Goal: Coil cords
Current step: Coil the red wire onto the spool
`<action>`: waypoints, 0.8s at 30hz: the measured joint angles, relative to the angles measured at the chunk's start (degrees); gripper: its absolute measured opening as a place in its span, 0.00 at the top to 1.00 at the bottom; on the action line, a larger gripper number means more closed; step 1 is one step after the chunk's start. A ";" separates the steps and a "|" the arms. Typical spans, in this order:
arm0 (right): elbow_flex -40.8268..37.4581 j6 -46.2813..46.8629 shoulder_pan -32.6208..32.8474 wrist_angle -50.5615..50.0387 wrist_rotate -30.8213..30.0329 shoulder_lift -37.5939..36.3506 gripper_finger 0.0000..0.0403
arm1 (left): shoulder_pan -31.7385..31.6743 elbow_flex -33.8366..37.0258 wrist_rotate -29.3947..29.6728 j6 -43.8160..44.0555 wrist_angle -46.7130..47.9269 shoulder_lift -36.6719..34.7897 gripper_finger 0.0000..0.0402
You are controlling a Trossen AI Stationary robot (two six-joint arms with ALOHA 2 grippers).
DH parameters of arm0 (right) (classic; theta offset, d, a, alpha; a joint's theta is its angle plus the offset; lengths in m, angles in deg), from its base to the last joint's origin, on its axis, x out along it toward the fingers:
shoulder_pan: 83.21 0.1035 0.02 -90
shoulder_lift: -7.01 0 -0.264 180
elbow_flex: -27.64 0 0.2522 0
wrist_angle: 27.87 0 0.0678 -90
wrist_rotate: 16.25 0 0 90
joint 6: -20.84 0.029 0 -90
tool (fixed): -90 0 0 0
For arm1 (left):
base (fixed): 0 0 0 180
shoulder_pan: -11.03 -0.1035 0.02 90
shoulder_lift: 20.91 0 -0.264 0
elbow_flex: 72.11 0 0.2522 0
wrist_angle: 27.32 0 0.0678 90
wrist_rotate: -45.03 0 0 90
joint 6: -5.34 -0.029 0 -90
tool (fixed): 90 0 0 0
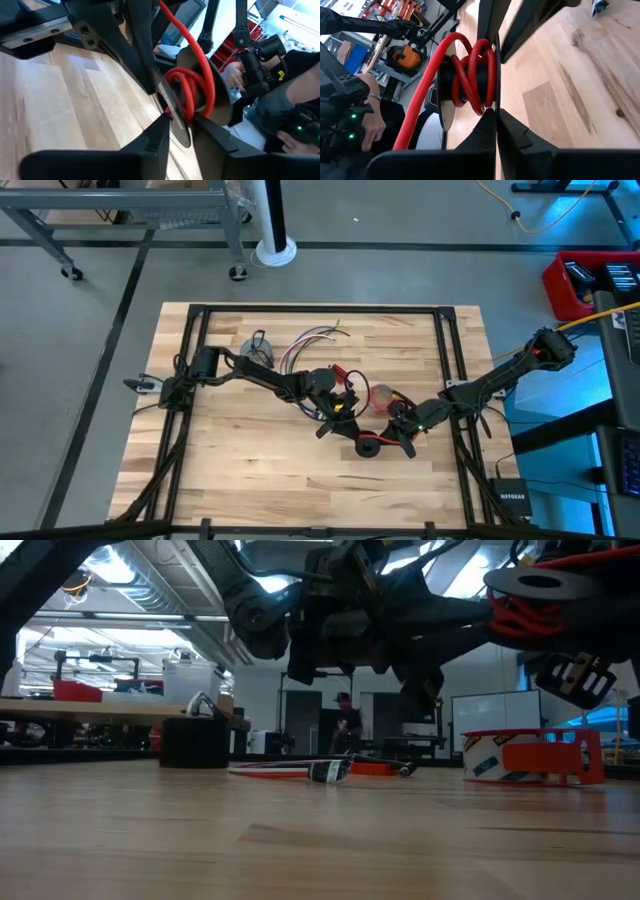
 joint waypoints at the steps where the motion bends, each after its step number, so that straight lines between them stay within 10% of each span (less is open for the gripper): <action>1: 0.00 -0.01 0.00 -0.08 -0.02 0.00 0.99 | 0.02 0.00 0.02 -0.20 -0.02 0.00 0.85; 24: 0.00 0.42 -0.07 -0.89 -1.98 -0.15 0.89 | -2.74 0.46 -2.68 3.19 -0.04 -0.24 1.00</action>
